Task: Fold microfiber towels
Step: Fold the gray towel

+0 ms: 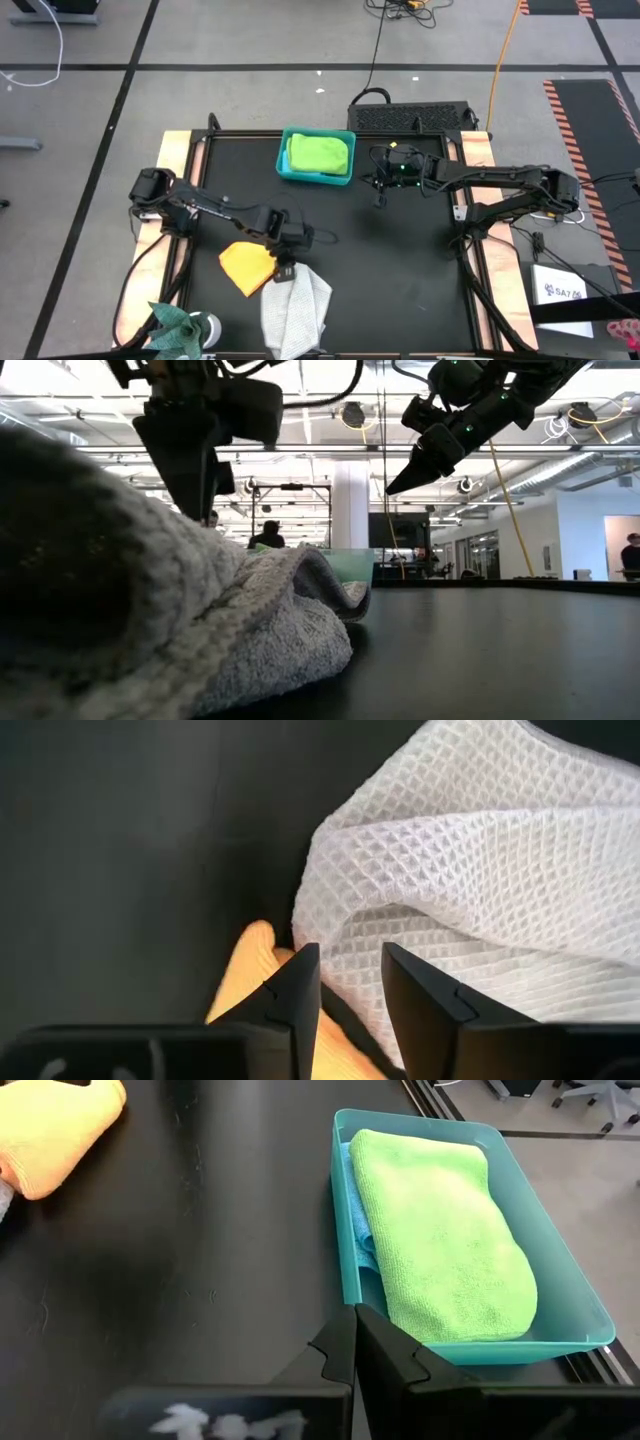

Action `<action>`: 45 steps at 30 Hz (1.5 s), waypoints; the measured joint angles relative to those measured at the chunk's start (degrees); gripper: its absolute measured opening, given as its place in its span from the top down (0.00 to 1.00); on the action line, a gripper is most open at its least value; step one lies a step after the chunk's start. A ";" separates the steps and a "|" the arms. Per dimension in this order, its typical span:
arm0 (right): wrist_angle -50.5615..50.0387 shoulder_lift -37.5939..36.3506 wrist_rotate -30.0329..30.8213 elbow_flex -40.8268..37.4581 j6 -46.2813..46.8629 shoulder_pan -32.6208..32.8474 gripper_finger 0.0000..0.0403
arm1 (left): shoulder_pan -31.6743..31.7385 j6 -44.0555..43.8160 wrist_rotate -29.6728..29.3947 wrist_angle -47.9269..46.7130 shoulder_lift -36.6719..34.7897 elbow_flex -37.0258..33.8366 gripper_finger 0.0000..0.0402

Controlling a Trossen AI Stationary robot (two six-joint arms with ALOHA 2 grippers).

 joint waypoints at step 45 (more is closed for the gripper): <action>-0.04 0.00 0.47 0.00 1.96 -0.02 1.00 | 2.83 -1.67 -6.41 5.26 5.10 0.01 0.99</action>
